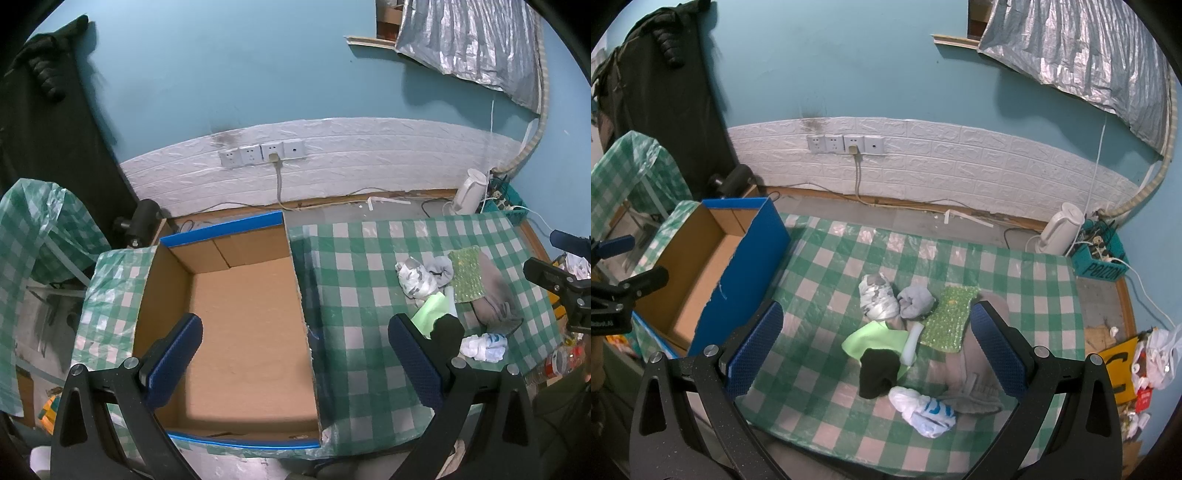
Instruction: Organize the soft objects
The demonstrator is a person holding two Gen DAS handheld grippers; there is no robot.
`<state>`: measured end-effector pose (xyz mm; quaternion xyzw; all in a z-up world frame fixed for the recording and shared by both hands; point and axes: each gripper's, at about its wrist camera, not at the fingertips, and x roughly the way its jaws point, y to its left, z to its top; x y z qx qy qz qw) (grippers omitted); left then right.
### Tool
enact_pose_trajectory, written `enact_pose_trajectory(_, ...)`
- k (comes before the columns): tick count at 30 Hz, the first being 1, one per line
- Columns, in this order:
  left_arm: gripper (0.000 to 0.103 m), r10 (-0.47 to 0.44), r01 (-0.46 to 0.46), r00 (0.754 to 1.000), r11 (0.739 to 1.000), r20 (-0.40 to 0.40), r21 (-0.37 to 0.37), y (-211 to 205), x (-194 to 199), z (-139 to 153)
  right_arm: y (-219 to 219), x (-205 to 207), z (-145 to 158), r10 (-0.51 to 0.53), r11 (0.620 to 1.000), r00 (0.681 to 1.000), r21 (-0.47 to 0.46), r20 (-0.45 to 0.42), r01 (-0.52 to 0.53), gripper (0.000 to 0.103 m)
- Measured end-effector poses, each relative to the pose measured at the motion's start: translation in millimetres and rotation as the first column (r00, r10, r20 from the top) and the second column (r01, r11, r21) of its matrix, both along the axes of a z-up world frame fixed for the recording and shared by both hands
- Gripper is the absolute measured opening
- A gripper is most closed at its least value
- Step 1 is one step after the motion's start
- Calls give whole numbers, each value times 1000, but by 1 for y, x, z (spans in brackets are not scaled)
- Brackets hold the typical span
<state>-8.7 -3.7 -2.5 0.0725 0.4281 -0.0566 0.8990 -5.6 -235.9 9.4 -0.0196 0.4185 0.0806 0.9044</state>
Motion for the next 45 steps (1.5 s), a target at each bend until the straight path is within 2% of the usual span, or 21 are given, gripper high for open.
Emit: enact_pose_trajectory(45,101,-13,13,1000,1000,-17,-3,-8,-2,-2,-5,-5,-4,-2,1000,1000,0,-6,2,101)
